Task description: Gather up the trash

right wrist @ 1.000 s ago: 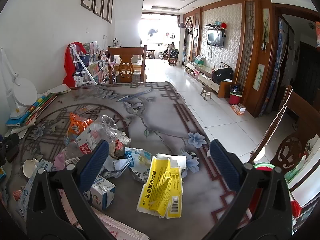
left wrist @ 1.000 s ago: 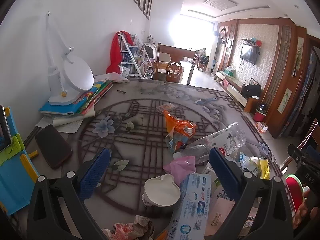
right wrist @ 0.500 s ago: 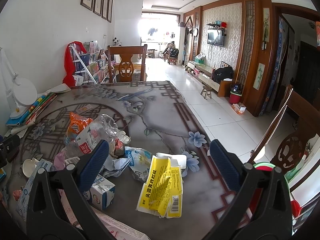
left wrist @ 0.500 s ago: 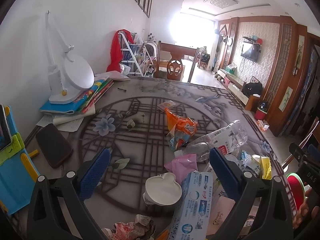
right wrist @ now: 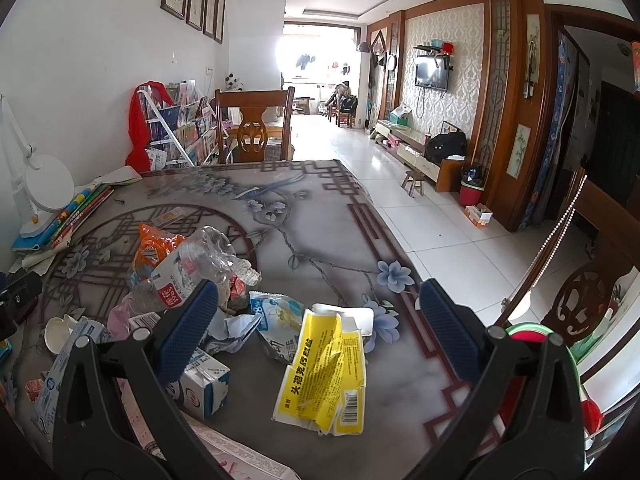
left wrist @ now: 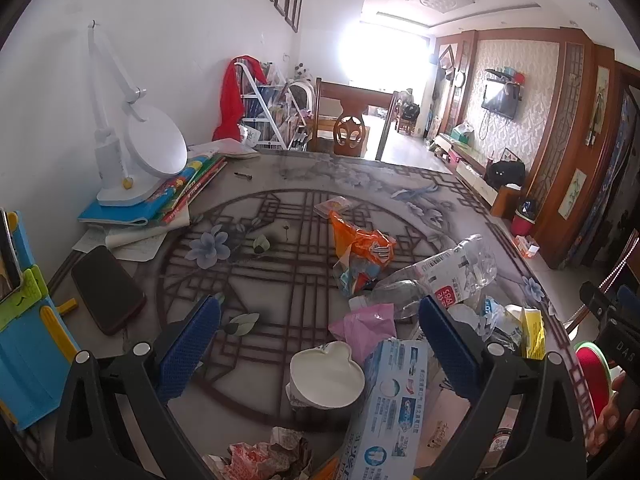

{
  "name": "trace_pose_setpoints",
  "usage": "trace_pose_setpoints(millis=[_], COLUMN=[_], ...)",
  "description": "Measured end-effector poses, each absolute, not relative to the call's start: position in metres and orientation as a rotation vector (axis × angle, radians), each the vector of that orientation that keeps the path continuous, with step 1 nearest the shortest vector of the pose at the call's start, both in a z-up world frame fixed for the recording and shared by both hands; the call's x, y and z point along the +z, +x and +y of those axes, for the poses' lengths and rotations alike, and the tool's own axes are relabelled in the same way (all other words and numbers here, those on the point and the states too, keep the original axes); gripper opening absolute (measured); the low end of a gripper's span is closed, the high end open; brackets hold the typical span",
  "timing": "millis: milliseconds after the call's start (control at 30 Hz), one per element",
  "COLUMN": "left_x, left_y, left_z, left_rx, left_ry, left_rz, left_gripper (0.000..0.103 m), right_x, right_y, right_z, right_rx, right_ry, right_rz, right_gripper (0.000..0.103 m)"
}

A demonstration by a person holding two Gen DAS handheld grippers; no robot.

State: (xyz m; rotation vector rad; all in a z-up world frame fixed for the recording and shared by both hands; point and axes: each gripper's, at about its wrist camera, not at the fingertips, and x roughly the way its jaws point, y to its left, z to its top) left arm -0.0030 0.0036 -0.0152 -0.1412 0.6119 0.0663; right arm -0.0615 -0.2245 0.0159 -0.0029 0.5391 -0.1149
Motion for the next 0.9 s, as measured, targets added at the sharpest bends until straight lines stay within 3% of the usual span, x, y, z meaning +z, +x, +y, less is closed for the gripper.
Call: trace_pose_setpoints(millis=[733, 900], left_x=[-0.015, -0.019], left_y=[-0.002, -0.008], left_z=[0.004, 0.006], left_rx=[0.064, 0.054], left_ry=[-0.144, -0.157], left_rz=[0.617, 0.62], left_gripper=[0.094, 0.09], right_x=[0.0, -0.002], right_y=[-0.066, -0.073], right_z=[-0.222, -0.218], right_rx=[-0.114, -0.089], right_ry=[-0.008, -0.023], right_rz=[0.552, 0.555], right_gripper=[0.1, 0.1])
